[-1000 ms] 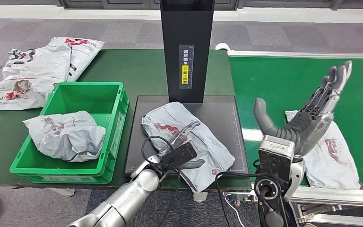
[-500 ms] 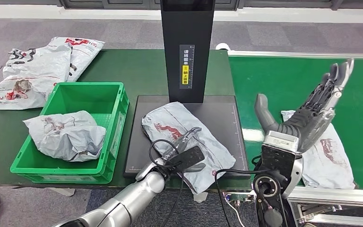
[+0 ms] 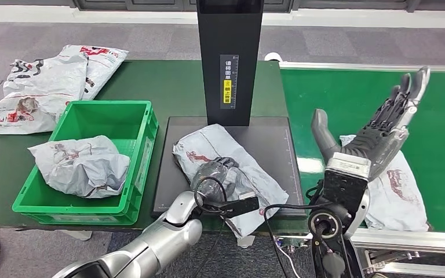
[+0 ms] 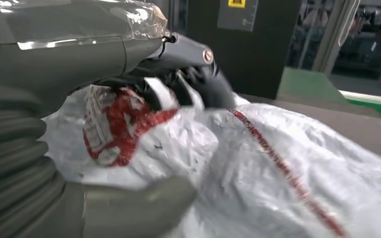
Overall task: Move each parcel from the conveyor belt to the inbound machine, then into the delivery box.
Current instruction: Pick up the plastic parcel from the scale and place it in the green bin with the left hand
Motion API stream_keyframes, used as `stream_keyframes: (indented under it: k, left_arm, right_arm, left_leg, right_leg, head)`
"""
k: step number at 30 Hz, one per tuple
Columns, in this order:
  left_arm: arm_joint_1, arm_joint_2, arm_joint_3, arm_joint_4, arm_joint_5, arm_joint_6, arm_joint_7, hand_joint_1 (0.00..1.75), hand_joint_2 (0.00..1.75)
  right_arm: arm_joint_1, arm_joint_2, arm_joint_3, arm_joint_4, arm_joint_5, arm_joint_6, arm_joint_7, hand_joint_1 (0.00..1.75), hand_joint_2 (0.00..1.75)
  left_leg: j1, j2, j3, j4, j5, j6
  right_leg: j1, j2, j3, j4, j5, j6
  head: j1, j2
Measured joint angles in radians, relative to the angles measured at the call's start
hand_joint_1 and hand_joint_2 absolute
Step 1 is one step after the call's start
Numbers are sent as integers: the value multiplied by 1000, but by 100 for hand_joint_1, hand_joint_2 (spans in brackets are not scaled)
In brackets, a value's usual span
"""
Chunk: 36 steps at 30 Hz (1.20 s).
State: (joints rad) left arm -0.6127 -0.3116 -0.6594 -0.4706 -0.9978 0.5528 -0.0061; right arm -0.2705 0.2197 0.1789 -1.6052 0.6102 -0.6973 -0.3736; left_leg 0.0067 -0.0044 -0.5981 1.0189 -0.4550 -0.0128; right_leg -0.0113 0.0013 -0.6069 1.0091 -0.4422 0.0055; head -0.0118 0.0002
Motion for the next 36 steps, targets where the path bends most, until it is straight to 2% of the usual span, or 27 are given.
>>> stream_keyframes:
  k: [12, 36]
  left_arm:
    - [-4, 21, -14, 21, -191, 6, 92, 175, 175]
    - [-10, 51, -13, 20, -263, 11, 92, 175, 175]
  right_arm:
    - [-4, 0, 10, 0, -24, 0, 1, 0, 175]
    - [-13, -3, 22, 0, -33, 0, 10, 0, 175]
  left_leg:
    - [0, 0, 0, 0, 0, 0]
    - [0, 0, 0, 0, 0, 0]
  right_leg:
    - [0, 0, 0, 0, 0, 0]
    - [0, 0, 0, 0, 0, 0]
  head:
    - [0, 0]
    - [0, 0]
